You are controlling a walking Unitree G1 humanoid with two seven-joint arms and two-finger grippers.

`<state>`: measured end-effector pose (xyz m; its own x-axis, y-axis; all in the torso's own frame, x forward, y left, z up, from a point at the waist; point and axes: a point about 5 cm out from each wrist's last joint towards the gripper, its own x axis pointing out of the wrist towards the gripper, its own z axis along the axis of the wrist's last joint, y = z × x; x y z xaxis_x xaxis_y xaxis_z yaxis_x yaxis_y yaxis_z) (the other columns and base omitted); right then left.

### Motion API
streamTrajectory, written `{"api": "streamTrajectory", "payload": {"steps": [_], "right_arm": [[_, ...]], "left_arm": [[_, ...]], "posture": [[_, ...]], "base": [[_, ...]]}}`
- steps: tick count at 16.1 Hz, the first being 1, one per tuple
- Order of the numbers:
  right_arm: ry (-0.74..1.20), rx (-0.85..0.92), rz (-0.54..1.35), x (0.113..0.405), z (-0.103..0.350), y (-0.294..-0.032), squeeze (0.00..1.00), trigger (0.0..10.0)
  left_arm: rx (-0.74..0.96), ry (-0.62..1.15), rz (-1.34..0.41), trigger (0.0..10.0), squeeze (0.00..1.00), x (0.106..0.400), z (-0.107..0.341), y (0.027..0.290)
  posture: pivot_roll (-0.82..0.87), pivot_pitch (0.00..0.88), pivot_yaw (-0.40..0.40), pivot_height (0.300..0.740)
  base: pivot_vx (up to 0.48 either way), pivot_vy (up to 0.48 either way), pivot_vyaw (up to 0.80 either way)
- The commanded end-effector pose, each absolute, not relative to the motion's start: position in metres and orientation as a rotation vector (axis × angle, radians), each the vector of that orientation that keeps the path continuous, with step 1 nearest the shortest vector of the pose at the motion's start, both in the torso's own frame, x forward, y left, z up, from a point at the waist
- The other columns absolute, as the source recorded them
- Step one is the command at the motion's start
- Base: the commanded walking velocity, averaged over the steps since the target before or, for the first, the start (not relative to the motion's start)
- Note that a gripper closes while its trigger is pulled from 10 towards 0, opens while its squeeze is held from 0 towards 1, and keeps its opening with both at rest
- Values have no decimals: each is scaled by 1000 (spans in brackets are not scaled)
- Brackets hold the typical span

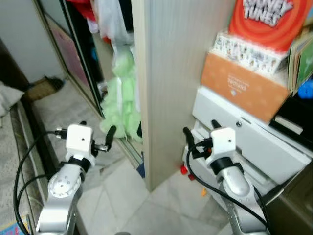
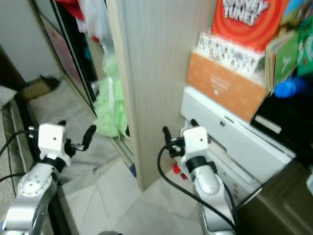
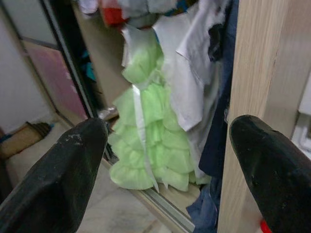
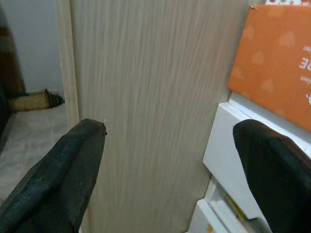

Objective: Clean up the room

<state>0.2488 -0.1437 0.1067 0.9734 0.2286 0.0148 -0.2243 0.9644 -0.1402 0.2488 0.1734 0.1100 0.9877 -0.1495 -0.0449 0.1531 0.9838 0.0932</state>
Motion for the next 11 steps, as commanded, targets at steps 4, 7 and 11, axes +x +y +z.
{"api": "streamTrajectory", "payload": {"steps": [4, 7, 11], "right_arm": [[-51, -170, 285, 251, 112, -137, 0, 10000], [-51, -160, 283, 253, 113, -138, 0, 10000], [-47, -179, 299, 251, 112, -139, 0, 10000]], "left_arm": [[95, 20, -120, 10000, 0, 245, 113, 172], [104, 41, -102, 10000, 0, 239, 108, 178], [102, 38, -136, 10000, 0, 244, 108, 171]], "posture": [[-25, 0, -39, 740], [-22, 0, -29, 740], [-35, 0, -45, 740]], "base": [[0, 0, 800], [0, 0, 800], [0, 0, 800]]}}
